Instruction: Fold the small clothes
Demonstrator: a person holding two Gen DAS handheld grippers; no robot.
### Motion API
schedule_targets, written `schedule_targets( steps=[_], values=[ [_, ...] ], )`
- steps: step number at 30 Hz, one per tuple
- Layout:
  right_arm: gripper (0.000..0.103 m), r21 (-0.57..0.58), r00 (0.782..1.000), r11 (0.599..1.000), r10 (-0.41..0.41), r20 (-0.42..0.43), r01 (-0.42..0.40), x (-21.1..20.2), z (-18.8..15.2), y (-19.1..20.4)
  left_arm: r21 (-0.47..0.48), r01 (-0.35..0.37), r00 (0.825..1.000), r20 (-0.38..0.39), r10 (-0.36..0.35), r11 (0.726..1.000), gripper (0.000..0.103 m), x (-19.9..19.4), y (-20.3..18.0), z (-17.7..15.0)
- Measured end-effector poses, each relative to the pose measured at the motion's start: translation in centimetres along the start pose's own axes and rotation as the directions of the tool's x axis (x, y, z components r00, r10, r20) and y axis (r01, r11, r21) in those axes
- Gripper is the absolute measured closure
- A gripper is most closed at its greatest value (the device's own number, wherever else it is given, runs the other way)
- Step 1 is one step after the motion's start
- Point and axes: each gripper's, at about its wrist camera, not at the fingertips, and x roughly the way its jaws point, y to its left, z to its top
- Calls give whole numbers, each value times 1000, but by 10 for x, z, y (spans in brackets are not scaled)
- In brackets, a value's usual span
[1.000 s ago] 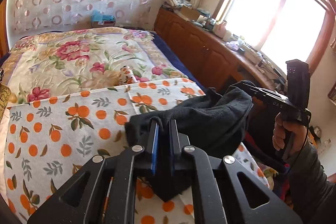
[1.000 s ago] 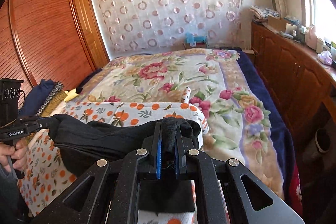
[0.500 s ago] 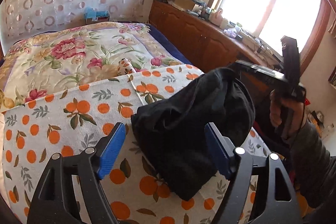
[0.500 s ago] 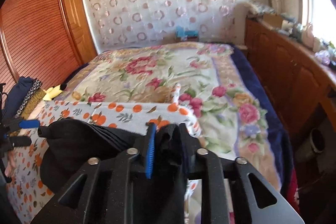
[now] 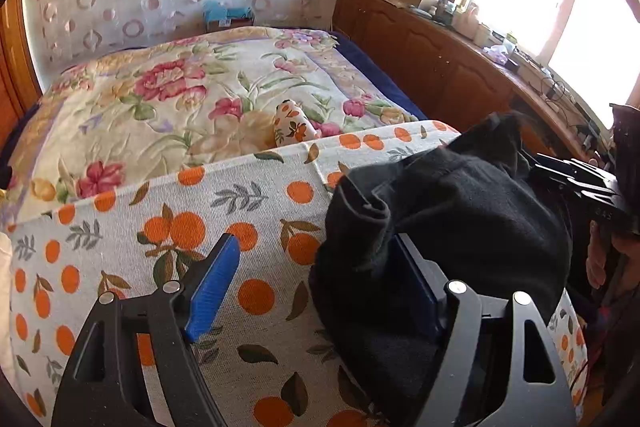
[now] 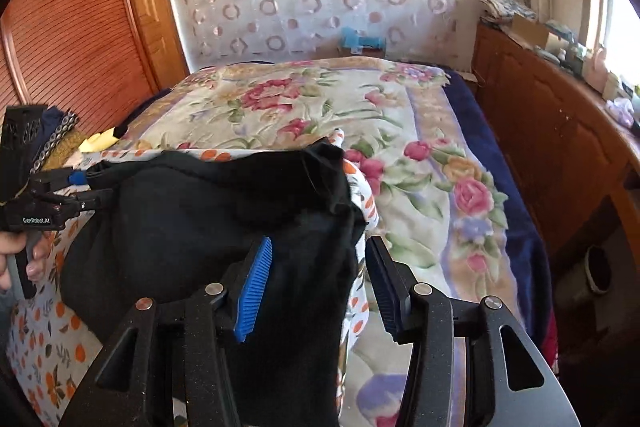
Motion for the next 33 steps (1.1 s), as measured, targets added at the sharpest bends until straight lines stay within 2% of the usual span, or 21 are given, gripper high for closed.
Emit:
schedule_targets(
  steps=[6, 10, 12, 15, 17, 18, 20, 24, 33],
  values=[
    [52, 19, 999, 1000, -9, -30, 10, 12, 13, 8, -29, 0, 1000, 13, 0, 1000, 25, -9, 8, -4],
    [52, 38, 1000, 999, -1, -19, 2, 5, 11, 9, -66, 59, 998, 28, -58, 996, 25, -20, 6, -6],
    [52, 46, 1000, 999, 14, -11, -14, 3, 7, 7, -68, 77, 995, 61, -73, 995, 26, -26, 4, -4],
    [52, 35, 1000, 999, 24, -9, -24, -1, 3, 9, -30, -21, 993, 119, 24, 999, 28, -30, 4, 4],
    [52, 31, 1000, 999, 23, -1, -22, -5, 0, 10, -21, -87, 989, 118, 89, 996, 30, -23, 10, 11],
    [52, 33, 1000, 999, 22, 3, -22, -7, -1, 10, -34, -104, 990, 94, 107, 994, 32, -18, 17, 13],
    [52, 37, 999, 999, 37, 2, -37, -8, -3, 9, -62, -65, 994, 86, 70, 996, 33, -18, 25, 13],
    [52, 29, 999, 999, 31, -16, -31, -1, -3, 1, -59, -59, 993, 95, 65, 996, 33, -26, 27, 7],
    [52, 43, 996, 999, 32, -88, -28, 16, 2, 3, -73, 55, 998, 43, -52, 996, 33, -28, 5, -16]
  ],
)
